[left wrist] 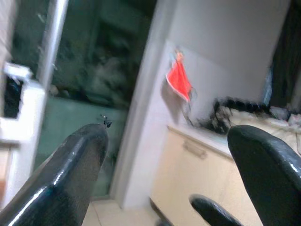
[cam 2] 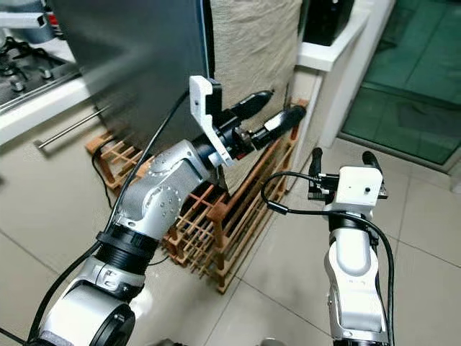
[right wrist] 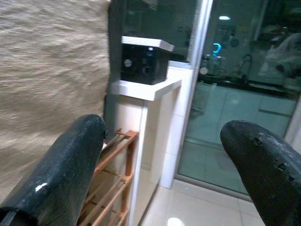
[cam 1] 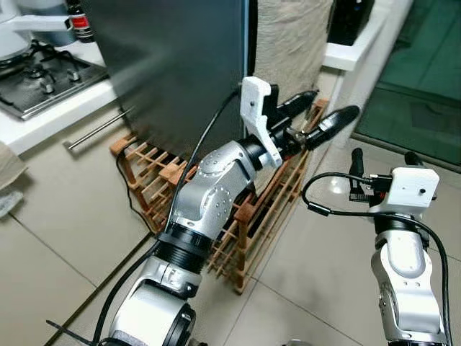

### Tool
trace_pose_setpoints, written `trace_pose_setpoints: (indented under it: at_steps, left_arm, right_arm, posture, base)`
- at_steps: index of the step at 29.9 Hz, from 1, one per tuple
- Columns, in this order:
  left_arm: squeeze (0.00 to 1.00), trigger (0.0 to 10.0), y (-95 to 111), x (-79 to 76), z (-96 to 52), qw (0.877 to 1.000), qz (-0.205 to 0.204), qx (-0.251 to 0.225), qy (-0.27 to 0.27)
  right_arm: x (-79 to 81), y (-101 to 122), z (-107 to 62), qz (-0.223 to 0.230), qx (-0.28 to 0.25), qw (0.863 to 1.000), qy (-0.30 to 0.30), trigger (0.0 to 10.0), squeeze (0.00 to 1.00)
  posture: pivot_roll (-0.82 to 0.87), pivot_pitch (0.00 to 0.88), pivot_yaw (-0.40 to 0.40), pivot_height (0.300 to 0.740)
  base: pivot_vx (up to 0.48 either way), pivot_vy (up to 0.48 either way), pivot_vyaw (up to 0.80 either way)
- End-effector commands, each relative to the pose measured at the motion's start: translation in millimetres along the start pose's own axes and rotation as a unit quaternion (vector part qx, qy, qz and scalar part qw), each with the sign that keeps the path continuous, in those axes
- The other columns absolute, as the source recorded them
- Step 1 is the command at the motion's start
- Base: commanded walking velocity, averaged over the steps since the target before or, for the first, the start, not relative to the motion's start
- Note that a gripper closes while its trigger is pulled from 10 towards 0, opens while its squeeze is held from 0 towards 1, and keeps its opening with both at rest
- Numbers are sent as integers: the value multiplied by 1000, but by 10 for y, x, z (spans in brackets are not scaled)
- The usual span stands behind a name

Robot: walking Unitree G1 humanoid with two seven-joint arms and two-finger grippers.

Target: Restocking fridge

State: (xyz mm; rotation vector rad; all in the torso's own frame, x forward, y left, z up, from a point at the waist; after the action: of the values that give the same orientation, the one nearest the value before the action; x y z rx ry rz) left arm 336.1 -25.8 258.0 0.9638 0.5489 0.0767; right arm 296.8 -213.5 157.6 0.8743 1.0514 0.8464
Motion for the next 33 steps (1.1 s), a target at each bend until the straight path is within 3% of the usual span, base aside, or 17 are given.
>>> trace_pose_setpoints:
  at_steps: [1, 5, 9, 12, 13, 15, 20, 26, 27, 33]
  left_arm:
    - [0, 10000, 139, -30, -61, 999, -7, -48, 19]
    - [0, 10000, 373, 33, -384, 996, 8, -80, 48]
    - [0, 10000, 392, 71, -540, 993, 24, -79, 86]
    - [0, 10000, 332, 272, -678, 982, 54, -76, 166]
    - [0, 10000, 332, 272, -678, 982, 54, -76, 166]
    - [0, 10000, 271, 439, -729, 969, 89, -62, 222]
    - [0, 10000, 173, 636, -719, 952, 135, -36, 274]
    - [0, 10000, 105, 671, -635, 952, 129, -30, 278]
    - [0, 10000, 66, 686, -584, 953, 110, -32, 279]
    - [0, 10000, 16, 653, -439, 958, 97, -35, 267]
  right_arm:
    - [-84, 80, 7, 2, -13, 1000, -17, 10000, 0]
    - [-131, 72, 6, -5, -14, 1000, -22, 10000, 0]
    - [-126, 67, 18, -4, -17, 1000, -20, 10000, 0]
    - [-90, 44, 51, 2, -13, 1000, -17, 10000, 0]
    - [-90, 44, 51, 2, -13, 1000, -17, 10000, 0]
    - [-70, 42, 86, 5, -13, 1000, -16, 10000, 0]
    - [-48, 58, 145, 5, -17, 1000, -13, 10000, 0]
    - [-55, 83, 176, 5, -23, 1000, -16, 10000, 0]
    - [-30, 107, 181, 8, -27, 999, -14, 10000, 0]
    - [10, 135, 170, 11, -32, 999, -15, 10000, 0]
  posture:
    - [-199, 23, 80, 740]
    - [-182, 26, 72, 740]
    - [-160, 27, 57, 740]
    - [-144, 19, 44, 740]
    - [-144, 19, 44, 740]
    - [-138, 12, 36, 740]
    - [-141, 2, 29, 740]
    - [-153, 5, 34, 740]
    - [-160, 16, 48, 740]
    - [-169, 27, 53, 740]
  base:
    - [0, 0, 0]
    - [0, 0, 0]
    - [0, 0, 0]
    - [0, 0, 0]
    - [0, 0, 0]
    - [0, 0, 0]
    - [0, 0, 0]
    - [0, 0, 0]
    - [0, 0, 0]
    - [0, 0, 0]
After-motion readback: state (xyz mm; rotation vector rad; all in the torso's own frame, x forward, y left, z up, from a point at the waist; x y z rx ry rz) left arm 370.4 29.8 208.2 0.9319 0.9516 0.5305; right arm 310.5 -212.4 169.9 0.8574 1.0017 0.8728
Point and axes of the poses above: a point about 5 cm out from each wrist's last joint towards the gripper, its own z axis pointing out of the wrist towards the gripper, its own y axis along the axis of the wrist's last joint, x = y × z, the point moved 4 cm from there along z, pointing out of the wrist towards the gripper, and after that the axes turned 13 degrees about -z, right-handed, at the moved point
